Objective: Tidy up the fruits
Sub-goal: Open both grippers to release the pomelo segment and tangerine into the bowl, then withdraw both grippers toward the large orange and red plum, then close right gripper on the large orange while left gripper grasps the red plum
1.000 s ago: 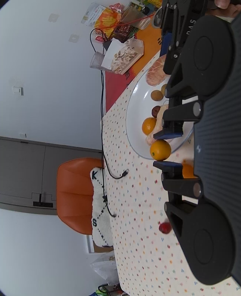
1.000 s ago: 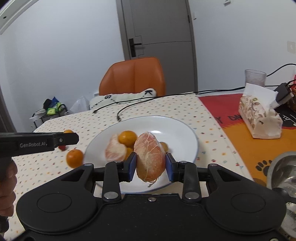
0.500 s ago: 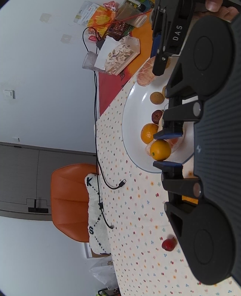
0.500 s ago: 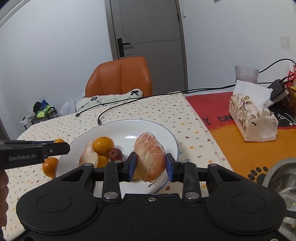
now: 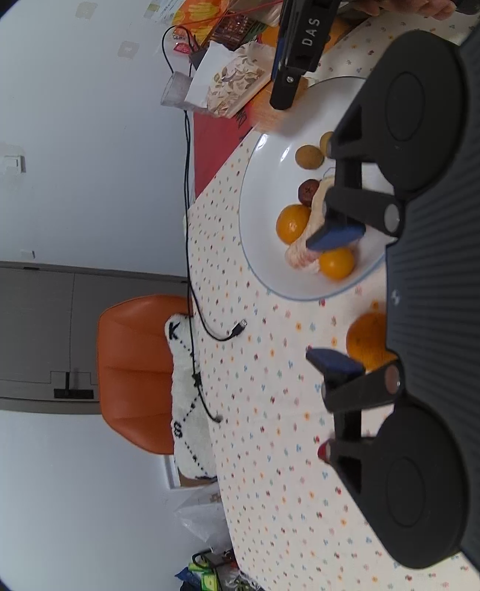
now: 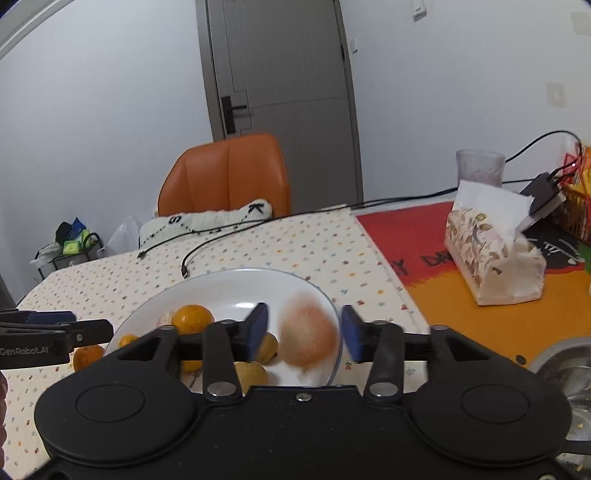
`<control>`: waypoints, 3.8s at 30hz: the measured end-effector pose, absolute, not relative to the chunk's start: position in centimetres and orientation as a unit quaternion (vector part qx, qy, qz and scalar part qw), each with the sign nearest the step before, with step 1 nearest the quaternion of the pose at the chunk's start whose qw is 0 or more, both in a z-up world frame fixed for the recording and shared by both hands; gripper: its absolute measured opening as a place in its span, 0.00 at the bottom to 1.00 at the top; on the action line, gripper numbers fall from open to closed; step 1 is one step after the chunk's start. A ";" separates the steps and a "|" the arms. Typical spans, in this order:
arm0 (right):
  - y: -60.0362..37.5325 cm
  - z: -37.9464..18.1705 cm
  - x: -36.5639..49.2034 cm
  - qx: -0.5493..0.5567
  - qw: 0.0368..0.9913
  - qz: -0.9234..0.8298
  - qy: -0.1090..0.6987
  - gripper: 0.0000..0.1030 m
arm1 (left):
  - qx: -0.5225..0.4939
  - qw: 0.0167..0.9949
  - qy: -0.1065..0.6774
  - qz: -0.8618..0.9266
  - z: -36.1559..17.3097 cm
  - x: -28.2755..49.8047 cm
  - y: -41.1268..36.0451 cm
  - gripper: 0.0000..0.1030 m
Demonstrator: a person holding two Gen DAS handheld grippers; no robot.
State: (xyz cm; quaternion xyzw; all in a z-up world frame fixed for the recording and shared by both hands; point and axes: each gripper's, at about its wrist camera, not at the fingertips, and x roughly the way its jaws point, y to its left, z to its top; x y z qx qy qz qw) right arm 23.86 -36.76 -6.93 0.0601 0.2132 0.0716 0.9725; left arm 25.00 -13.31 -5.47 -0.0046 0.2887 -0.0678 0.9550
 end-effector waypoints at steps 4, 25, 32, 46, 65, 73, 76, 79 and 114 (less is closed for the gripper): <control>-36.4 -6.6 23.0 0.060 0.972 0.078 0.212 0.52 | -0.005 0.957 0.287 -0.052 -5.2 24.4 -12.4 0.73; -33.0 -5.7 18.8 0.068 0.965 0.128 0.218 0.75 | -0.031 0.962 0.271 -0.034 -4.0 20.1 -7.8 0.85; -31.4 -5.3 18.0 0.066 0.961 0.154 0.220 0.76 | -0.033 0.962 0.268 -0.029 -3.8 19.1 -6.4 0.85; -28.3 -5.5 16.9 0.072 0.953 0.183 0.229 0.90 | -0.041 0.957 0.286 -0.014 -4.1 17.5 -3.8 0.86; -24.4 -6.9 16.9 0.079 0.932 0.224 0.273 0.98 | -0.037 0.946 0.321 -0.009 -5.5 16.4 -1.3 0.91; -23.0 -7.4 17.4 0.076 0.927 0.237 0.282 0.96 | -0.049 0.941 0.334 -0.003 -6.1 16.7 0.0 0.91; -22.6 -7.5 17.8 0.079 0.924 0.240 0.286 0.86 | -0.063 0.939 0.337 -0.007 -6.2 16.8 0.5 0.91; -21.9 -7.5 18.1 0.078 0.923 0.245 0.287 0.80 | -0.074 0.938 0.340 -0.010 -6.2 17.1 0.9 0.91; -16.2 -9.0 23.5 -0.034 0.943 0.150 0.294 0.38 | -0.097 0.935 0.341 -0.020 -7.3 22.4 2.6 0.66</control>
